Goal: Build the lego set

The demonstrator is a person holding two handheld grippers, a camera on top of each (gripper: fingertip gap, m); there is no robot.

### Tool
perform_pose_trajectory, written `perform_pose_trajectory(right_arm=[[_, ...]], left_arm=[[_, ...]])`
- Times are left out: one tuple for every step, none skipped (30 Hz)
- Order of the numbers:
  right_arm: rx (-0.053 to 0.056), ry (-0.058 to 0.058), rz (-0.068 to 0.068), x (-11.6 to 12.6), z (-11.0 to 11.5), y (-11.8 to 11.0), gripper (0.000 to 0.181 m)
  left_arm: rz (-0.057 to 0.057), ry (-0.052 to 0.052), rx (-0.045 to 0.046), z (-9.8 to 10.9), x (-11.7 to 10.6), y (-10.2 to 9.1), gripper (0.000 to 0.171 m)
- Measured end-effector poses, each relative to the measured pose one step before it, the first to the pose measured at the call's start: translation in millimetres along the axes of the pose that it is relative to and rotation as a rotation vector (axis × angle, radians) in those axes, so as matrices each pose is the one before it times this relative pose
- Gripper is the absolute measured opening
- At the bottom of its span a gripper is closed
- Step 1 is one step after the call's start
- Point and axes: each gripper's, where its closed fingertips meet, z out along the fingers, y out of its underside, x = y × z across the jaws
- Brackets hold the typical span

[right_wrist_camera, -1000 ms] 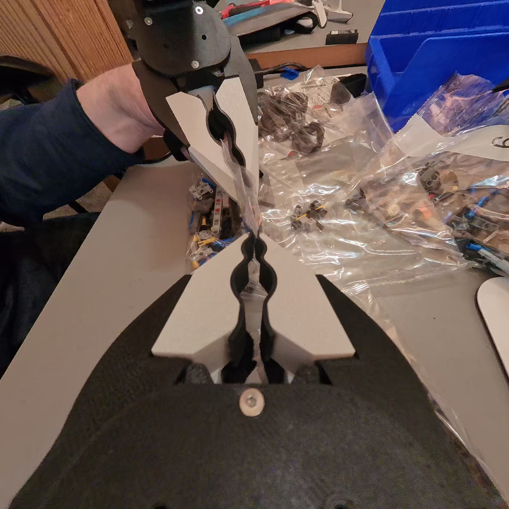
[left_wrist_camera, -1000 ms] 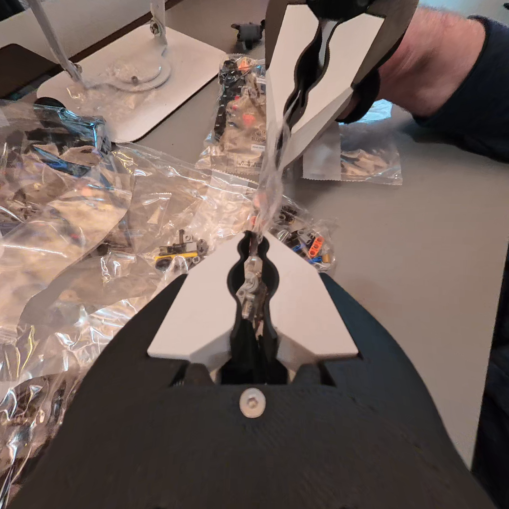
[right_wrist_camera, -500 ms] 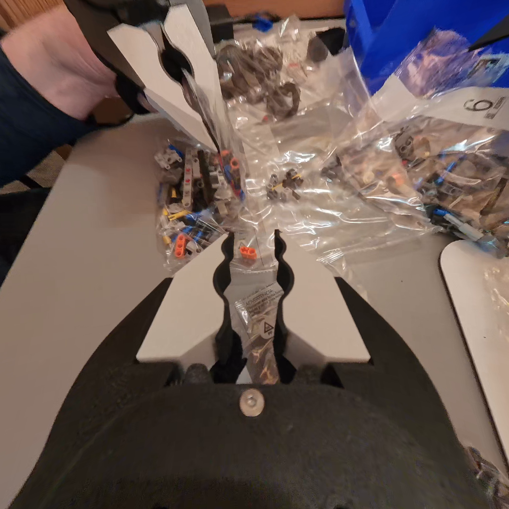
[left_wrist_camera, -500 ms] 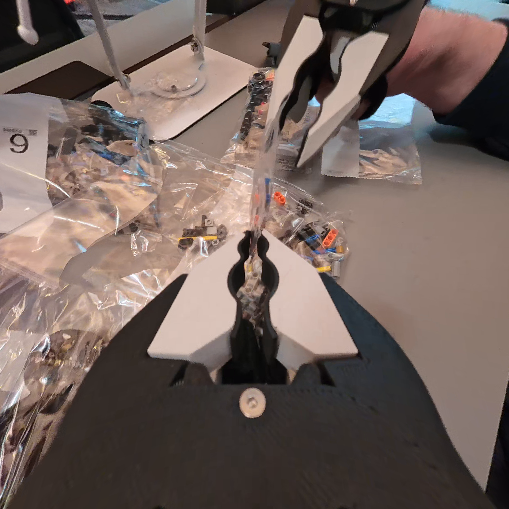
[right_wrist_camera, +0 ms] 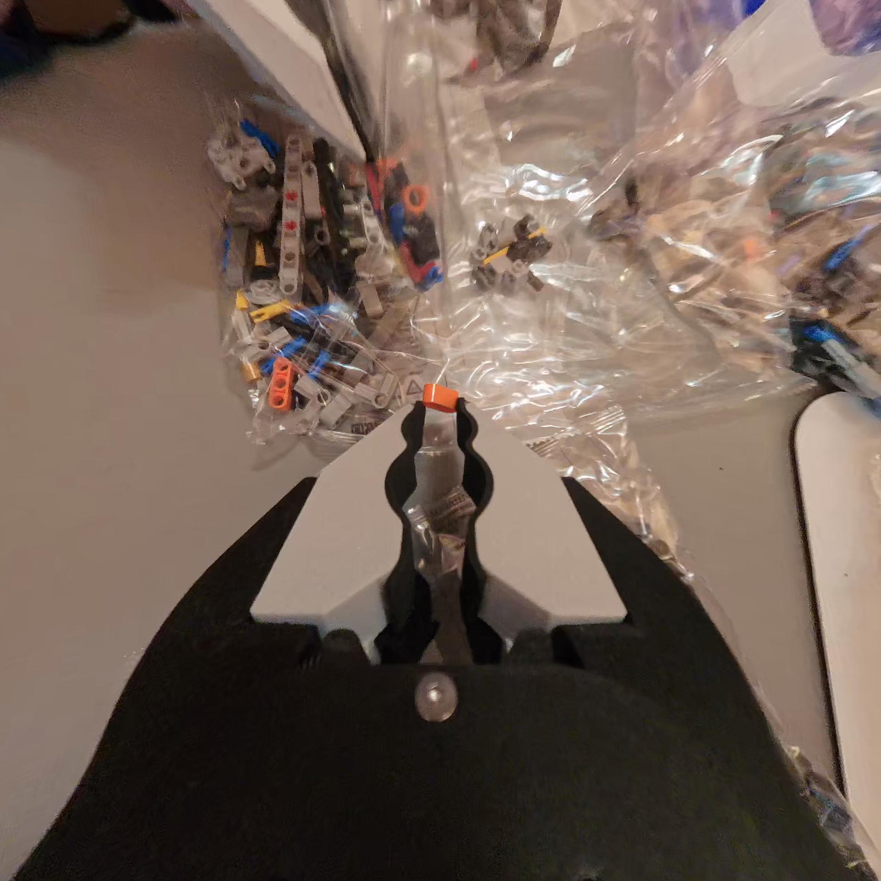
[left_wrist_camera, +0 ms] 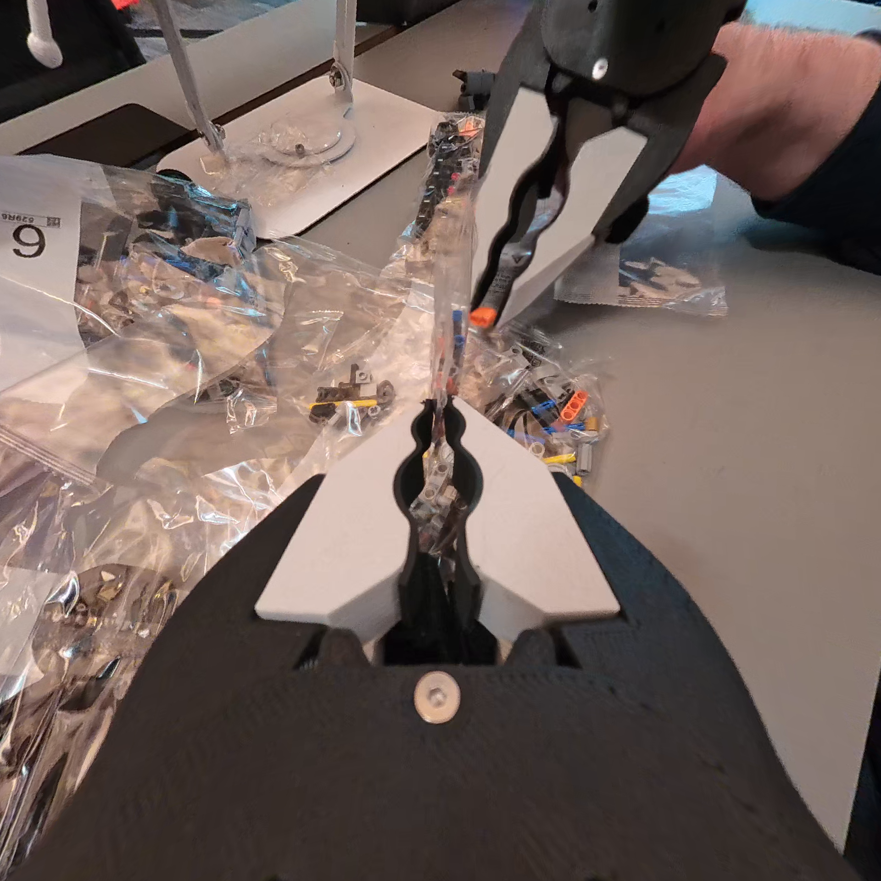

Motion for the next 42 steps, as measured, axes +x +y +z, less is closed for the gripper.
perform_pose_trajectory(right_arm=[[0.0359,-0.0082,0.009,0.23,-6.36,-5.06,0.011],[0.034,-0.0048,0.0116,0.69,-6.97,-5.21,0.011],[0.0352,-0.0018,0.0092,0.53,-7.24,-6.23,0.011],[0.0491,-0.0052,0.0019,-1.03,-7.47,-9.18,0.011],[0.0547,-0.0077,-0.0025,-2.38,-6.85,-11.0,0.011],[0.0484,-0.007,-0.0089,-3.2,-5.72,-10.7,0.011],[0.0375,0.0049,-0.0151,-2.11,-4.32,-9.46,0.011],[0.0341,0.0085,-0.0175,-1.92,-3.17,-8.84,0.011],[0.0252,0.0007,-0.0104,-2.6,-1.66,-7.3,0.011],[0.0129,0.0083,-0.0095,-1.2,-0.35,-4.85,0.011],[0.0057,0.0202,-0.0155,0.66,0.74,-2.78,0.011],[-0.0015,0.0073,-0.0099,-0.78,1.6,-1.02,0.011],[-0.0057,0.0019,-0.0028,-0.92,1.73,0.15,0.011],[0.0028,0.0139,-0.0083,1.01,0.63,-0.89,0.011],[0.0059,0.0056,-0.0051,0.35,-0.39,-1.23,0.011],[0.0022,-0.0047,0.0057,-0.08,-1.16,-0.48,0.011],[0.0017,0.014,0.0077,3.19,-2.07,-0.27,0.011],[0.0105,0.0211,0.002,4.41,-3.03,-1.31,0.011],[0.0108,0.0049,0.0046,2.24,-3.53,-1.57,0.011],[0.0123,0.0044,0.0058,2.22,-3.54,-1.88,0.011],[0.0118,0.0051,0.0049,2.03,-3.22,-1.73,0.011],[0.0102,-0.0036,0.0004,0.09,-2.35,-1.72,0.011],[0.0043,-0.0075,-0.0029,-1.28,-1.11,-1.33,0.011],[-0.0002,-0.0015,-0.0063,-1.18,0.32,-0.9,0.011],[-0.0024,-0.0018,-0.0094,-2.01,1.5,-0.46,0.011],[-0.0047,-0.0073,-0.0104,-3.22,2.8,-0.12,0.011],[-0.0054,-0.0042,-0.0093,-2.94,3.46,0.1,0.011],[-0.0116,-0.0013,-0.0061,-2.31,4.15,1.2,0.011],[-0.0218,-0.0067,-0.0066,-2.86,4.22,2.91,0.011],[-0.021,0.0024,-0.0132,-1.49,3.84,3.2,0.011],[-0.0178,0.0046,-0.0125,-0.75,3.04,2.93,0.011],[-0.0148,-0.0011,-0.0046,-1.0,2.42,2.58,0.011],[-0.0117,-0.0041,-0.0018,-0.99,1.8,2.06,0.011],[-0.012,-0.002,-0.0025,-0.7,1.55,2.07,0.011],[-0.0121,0.0015,-0.0054,-0.29,1.33,2.1,0.011],[-0.0129,0.0051,-0.0076,0.27,1.17,2.21,0.011],[-0.0134,0.003,-0.0045,0.08,1.09,2.11,0.011],[-0.0109,-0.0015,-0.002,-0.37,0.88,1.81,0.011],[-0.0113,0.0,-0.0018,-0.09,0.83,2.0,0.011],[-0.0104,-0.0028,-0.0039,-0.61,0.8,1.73,0.011],[-0.005,-0.0093,-0.0069,-1.91,0.55,0.96,0.011],[-0.0026,-0.005,-0.007,-1.39,0.2,0.32,0.011]], left_arm=[[0.0025,-0.0007,-0.00078,0.26,0.53,-0.44,0.003],[0.0018,0.0012,0.00076,0.32,0.66,-0.51,0.003],[0.0019,0.0018,0.00223,0.4,0.87,-0.82,0.003],[0.0022,0.0005,0.00124,0.49,0.85,-0.66,0.003],[0.0033,0.004,-0.00115,0.86,1.58,-0.42,0.003],[0.0051,0.0032,-0.00415,1.03,1.68,-0.12,0.003],[0.0062,0.0002,-0.00471,1.06,1.23,-0.1,0.003],[0.0057,0.0024,-0.00452,1.12,1.57,-0.06,0.003],[0.0059,0.0014,-0.00089,1.11,1.44,-0.77,0.003],[0.0059,0.0025,0.00195,1.06,1.75,-1.38,0.003],[0.0045,0.0027,-0.00094,1.1,1.62,-0.89,0.003],[0.0055,-0.0005,-0.00458,1.36,1.08,-0.24,0.003],[0.0063,-0.0038,-0.00817,1.31,0.48,0.48,0.003],[0.0048,-0.0018,-0.00904,1.36,0.65,0.75,0.003],[0.0034,-0.001,-0.00535,1.44,0.64,0.34,0.003],[0.0019,-0.0023,-0.00418,1.33,0.27,0.42,0.003],[0.0005,-0.0011,-0.0069,1.18,0.2,0.91,0.003],[0.003,-0.0022,-0.0082,0.98,0.01,1.26,0.004],[0.0039,-0.0036,-0.00713,0.59,-0.25,1.05,0.003],[0.0027,-0.0012,-0.00334,0.27,0.12,0.44,0.003],[0.0017,0.0019,-0.00092,0.2,0.57,-0.09,0.003],[0.0028,0.0008,0.00215,0.04,0.52,-0.65,0.003],[0.0027,0.0012,0.00033,0.04,0.58,-0.6,0.003],[0.0053,0.0011,-0.00238,0.3,0.86,-0.34,0.003],[0.0071,-0.0019,-0.00416,0.39,0.55,-0.16,0.003],[0.0064,-0.0023,-0.00477,0.5,0.73,-0.09,0.003],[0.0067,-0.0004,-0.00538,0.64,1.08,-0.05,0.003],[0.0084,-0.0033,-0.00605,0.8,0.75,0.1,0.003],[0.0071,-0.0048,-0.00718,0.79,0.46,0.19,0.003],[0.0062,-0.0016,-0.00757,0.79,0.84,0.35,0.003],[0.0066,-0.0011,-0.00489,0.57,0.92,-0.13,0.003],[0.0043,-0.0006,-0.00167,0.43,0.72,-0.49,0.003],[0.0006,0.0023,-0.00083,0.38,0.79,-0.69,0.003],[0.0022,0.0016,0.00056,0.13,0.6,-0.75,0.003],[0.0018,0.0008,-0.00003,0.2,0.44,-0.61,0.003],[0.0022,0.001,-0.00074,0.19,0.35,-0.53,0.003],[0.0033,-0.0006,-0.00243,0.02,0.1,-0.14,0.003],[0.0022,-0.0009,-0.00281,0.1,0.06,-0.03,0.003],[0.0011,0.0001,-0.00161,-0.02,0.14,-0.01,0.003],[0.0004,0.0006,0.00007,-0.09,0.16,-0.21,0.003],[-0.0015,0.0011,-0.00143,0.08,0.26,0.06,0.003],[-0.0005,0.0003,-0.00119,0.04,0.13,0.18,0.003]])
